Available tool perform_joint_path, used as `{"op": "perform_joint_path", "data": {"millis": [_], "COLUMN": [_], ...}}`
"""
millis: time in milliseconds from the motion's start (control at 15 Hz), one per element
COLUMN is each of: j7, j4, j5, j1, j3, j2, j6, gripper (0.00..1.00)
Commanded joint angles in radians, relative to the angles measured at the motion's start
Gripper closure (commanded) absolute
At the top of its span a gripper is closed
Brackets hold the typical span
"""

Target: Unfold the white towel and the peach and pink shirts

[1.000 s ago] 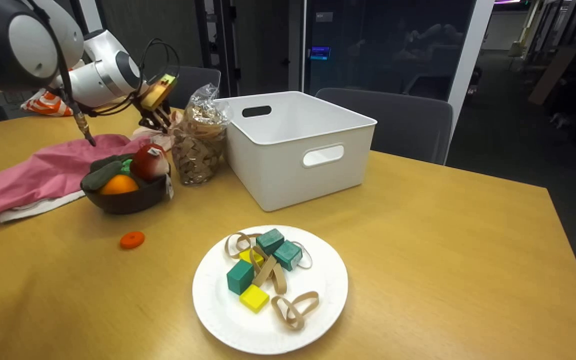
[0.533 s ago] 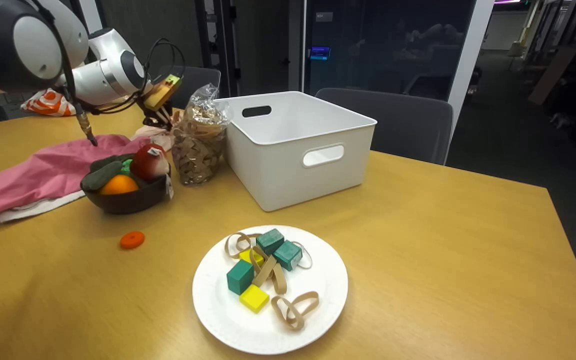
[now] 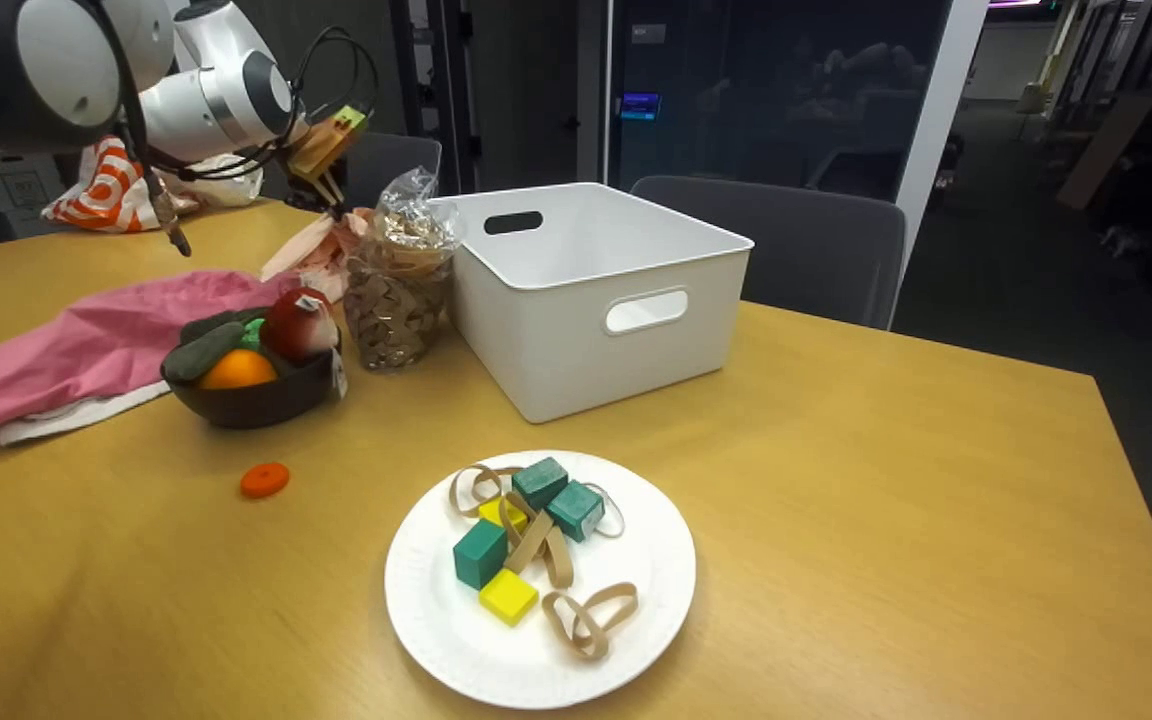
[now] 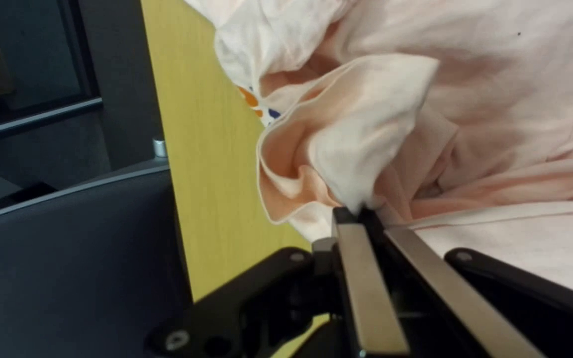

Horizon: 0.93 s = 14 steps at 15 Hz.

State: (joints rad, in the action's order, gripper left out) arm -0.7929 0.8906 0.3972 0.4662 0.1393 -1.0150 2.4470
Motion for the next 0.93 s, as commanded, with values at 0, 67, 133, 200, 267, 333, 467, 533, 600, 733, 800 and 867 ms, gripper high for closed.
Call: {"op": "perform_joint_path", "data": {"millis": [0,67,133,200,267,333,467,533,600,733,800,867], "j7": [-0.041,-0.049,-0.052,-0.05,-0.049,-0.05,-0.049,-0.057,-0.062,-0.067,-0.07,-0.078], "j4": [0.063,0.081,0.1,0.117,0.137,0.162,0.208,0.233,0.255,0.288,0.294,0.298], "j5": [-0.072,-0.089,-0.102,-0.108,-0.109,-0.107,-0.111,-0.111,-0.114,-0.112,-0.11,-0.107], "j1": [-0.051,-0.063,-0.074,-0.083,-0.092,-0.103,-0.124,-0.133,-0.14,-0.143,-0.142,-0.141], "j3": [0.078,0.096,0.112,0.121,0.13,0.138,0.149,0.154,0.159,0.168,0.173,0.178], "j2": [0.111,0.14,0.173,0.203,0.237,0.269,0.319,0.325,0.333,0.324,0.313,0.299], "j6": [-0.038,-0.044,-0.053,-0.053,-0.049,-0.048,-0.067,-0.05,-0.044,-0.028,-0.032,-0.031], "gripper": [0.92,0.91,0.91,0.91,0.91,0.91,0.66,0.65,0.62,0.47,0.4,0.32]}}
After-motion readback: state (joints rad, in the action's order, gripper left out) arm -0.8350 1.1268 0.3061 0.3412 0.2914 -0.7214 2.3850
